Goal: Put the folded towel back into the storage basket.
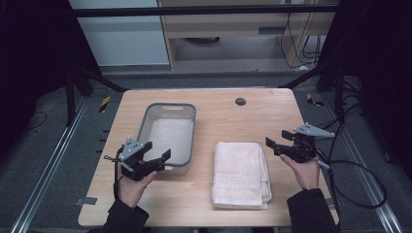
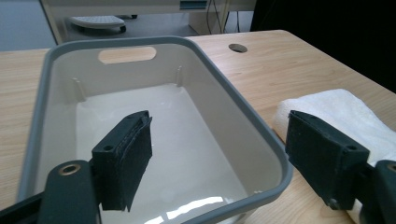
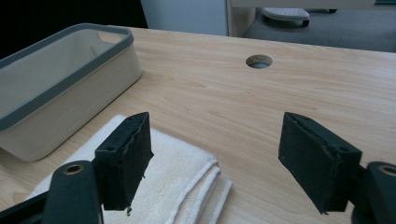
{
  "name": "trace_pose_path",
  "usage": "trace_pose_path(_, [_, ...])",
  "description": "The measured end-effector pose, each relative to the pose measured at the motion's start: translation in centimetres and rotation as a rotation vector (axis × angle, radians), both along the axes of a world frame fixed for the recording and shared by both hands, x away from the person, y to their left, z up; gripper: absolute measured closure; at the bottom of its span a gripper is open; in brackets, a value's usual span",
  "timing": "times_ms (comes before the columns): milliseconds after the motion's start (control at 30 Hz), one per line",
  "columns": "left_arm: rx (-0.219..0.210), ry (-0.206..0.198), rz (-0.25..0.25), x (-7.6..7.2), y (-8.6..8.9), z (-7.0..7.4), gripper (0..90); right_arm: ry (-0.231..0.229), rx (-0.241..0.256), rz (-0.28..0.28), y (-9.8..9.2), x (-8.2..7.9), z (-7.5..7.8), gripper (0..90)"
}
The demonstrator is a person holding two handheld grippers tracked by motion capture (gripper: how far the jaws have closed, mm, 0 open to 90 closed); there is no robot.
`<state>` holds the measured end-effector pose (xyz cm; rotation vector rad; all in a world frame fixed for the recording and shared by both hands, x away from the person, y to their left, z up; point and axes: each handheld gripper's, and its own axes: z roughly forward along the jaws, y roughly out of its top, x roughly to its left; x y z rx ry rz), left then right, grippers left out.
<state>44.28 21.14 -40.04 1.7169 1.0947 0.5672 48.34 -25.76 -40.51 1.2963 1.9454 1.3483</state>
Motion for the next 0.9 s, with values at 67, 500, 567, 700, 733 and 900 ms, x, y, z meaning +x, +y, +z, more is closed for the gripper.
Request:
trace_pose_path(67, [0.002,0.001,-0.005,0.0,-0.3,0.0,22.3,0.001,-0.001,0.004,0.2,0.1,0.1,26.7])
trace_pose_path(500, [0.018,0.005,-0.042,0.3,-3.0,-0.2,24.7,0.015,0.005,0.026,0.9,0.7,0.0,30.1])
trace_pose_path(567, [0.017,0.006,-0.045,0.3,-3.3,-0.2,25.0,0.016,0.006,0.028,0.9,0.7,-0.1,30.5])
trace_pose_path(700, [0.024,0.006,-0.058,0.4,-4.0,-0.4,24.8,0.018,0.004,0.029,0.9,0.8,0.0,31.2])
trace_pose_path(733, [0.024,0.006,-0.058,0.4,-4.0,-0.4,24.7,0.017,0.005,0.029,0.9,0.8,0.0,31.5])
trace_pose_path(900, [0.028,0.007,-0.076,0.3,-5.1,-0.7,24.8,0.015,0.016,0.036,1.3,1.0,0.1,31.9])
